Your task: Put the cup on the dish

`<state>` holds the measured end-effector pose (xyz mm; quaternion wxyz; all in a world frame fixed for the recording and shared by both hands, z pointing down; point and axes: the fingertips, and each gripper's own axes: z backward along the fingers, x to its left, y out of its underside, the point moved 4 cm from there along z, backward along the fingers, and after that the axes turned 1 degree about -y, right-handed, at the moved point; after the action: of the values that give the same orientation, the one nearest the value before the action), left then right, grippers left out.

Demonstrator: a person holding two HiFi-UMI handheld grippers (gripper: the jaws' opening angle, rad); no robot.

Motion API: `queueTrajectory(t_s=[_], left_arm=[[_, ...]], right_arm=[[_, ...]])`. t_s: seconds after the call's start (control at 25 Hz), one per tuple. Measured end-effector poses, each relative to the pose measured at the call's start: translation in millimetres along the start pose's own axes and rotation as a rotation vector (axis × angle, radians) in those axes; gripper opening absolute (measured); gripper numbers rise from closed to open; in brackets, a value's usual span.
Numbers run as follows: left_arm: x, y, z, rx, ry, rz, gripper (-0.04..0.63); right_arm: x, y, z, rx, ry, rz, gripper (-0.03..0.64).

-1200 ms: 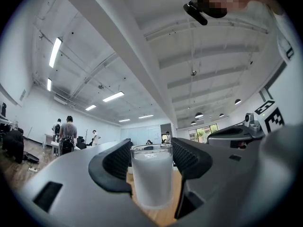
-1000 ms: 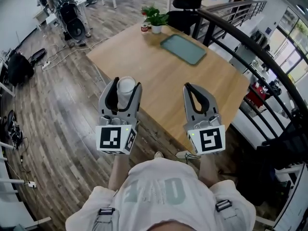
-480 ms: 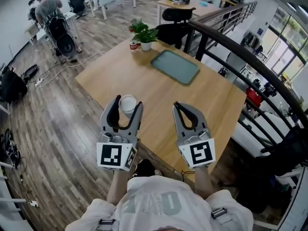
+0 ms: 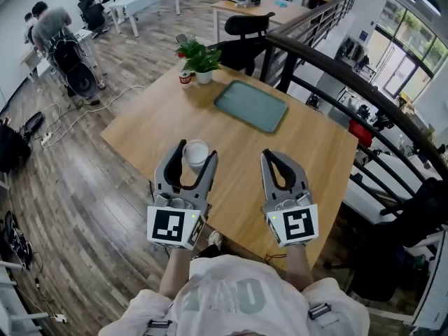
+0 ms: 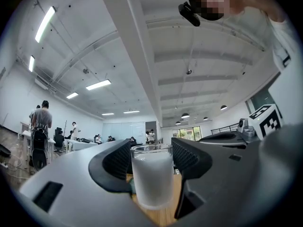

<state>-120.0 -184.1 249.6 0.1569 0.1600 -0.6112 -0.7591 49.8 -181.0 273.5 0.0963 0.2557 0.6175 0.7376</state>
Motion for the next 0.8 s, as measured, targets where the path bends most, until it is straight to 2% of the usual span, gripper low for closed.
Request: queueTrajectory(t_s=[0.2, 0.4, 0.48, 0.56, 0.8], left_arm=[[28, 9, -18, -0.003, 0.048, 0.01, 0.273], [44, 16, -35, 0.008, 0.149, 0.046, 0.272], [44, 17, -44, 0.015, 0.177, 0.037, 0.272], [42, 17, -55, 0.018, 0.196, 0.028, 0.273], [39, 13, -88, 0.025, 0.218, 0.068, 0.273]], right_arm=[[3, 4, -33, -0.002, 0.036, -0.008, 0.021], [7, 3, -60, 0.004, 0.077, 0.025, 0.021], [4, 0, -69, 0.003, 0.084, 0.029, 0.021], [-3, -1, -75, 0.011, 0.094, 0.027, 0.021], [-27, 5, -87, 0.059, 0.107, 0.005, 0.021]])
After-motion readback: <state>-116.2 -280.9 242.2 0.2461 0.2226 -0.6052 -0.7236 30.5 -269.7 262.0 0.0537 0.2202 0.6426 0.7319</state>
